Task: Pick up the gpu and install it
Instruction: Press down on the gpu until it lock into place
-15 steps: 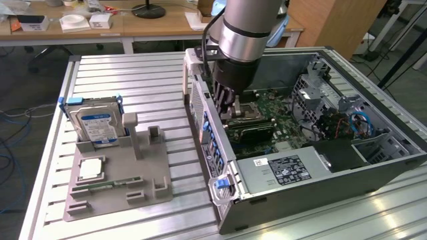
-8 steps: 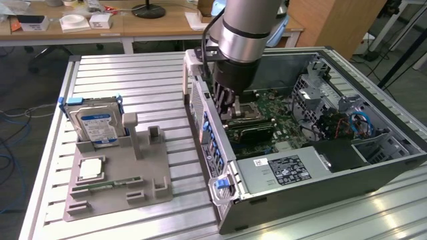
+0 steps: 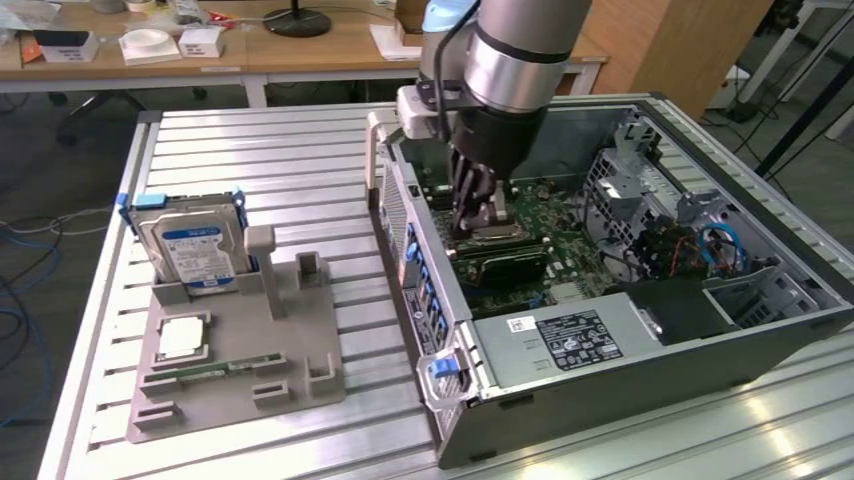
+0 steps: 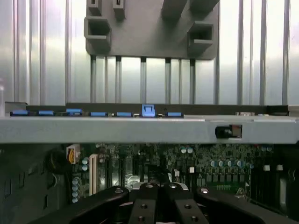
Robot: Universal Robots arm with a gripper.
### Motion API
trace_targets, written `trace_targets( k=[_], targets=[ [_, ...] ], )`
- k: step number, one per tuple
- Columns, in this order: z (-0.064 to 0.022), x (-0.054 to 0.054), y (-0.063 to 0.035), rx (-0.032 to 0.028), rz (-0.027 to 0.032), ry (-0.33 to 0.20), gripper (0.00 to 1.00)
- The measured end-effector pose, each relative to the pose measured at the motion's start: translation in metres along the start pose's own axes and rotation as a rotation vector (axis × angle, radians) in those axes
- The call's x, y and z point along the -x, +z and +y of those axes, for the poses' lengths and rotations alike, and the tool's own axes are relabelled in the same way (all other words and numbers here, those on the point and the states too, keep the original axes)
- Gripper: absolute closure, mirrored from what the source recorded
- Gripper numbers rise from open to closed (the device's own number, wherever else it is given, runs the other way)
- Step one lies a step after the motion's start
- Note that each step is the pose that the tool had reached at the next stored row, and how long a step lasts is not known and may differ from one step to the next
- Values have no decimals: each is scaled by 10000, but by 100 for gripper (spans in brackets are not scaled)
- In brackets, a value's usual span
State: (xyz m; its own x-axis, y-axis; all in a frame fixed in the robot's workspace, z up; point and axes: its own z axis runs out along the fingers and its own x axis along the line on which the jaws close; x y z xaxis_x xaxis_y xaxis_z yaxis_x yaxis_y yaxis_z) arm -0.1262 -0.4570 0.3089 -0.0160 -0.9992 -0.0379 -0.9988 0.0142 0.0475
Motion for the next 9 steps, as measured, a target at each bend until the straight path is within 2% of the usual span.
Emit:
trace_targets(
  k=[1,2,3,9],
  targets=[
    [-41,1,-2,0,-16,1,89],
    [-55,0,-3,4,-60,-1,89],
    [-57,-2,-3,10,-81,-2,89],
    [-58,-13,-4,11,-80,-2,89]
  ],
)
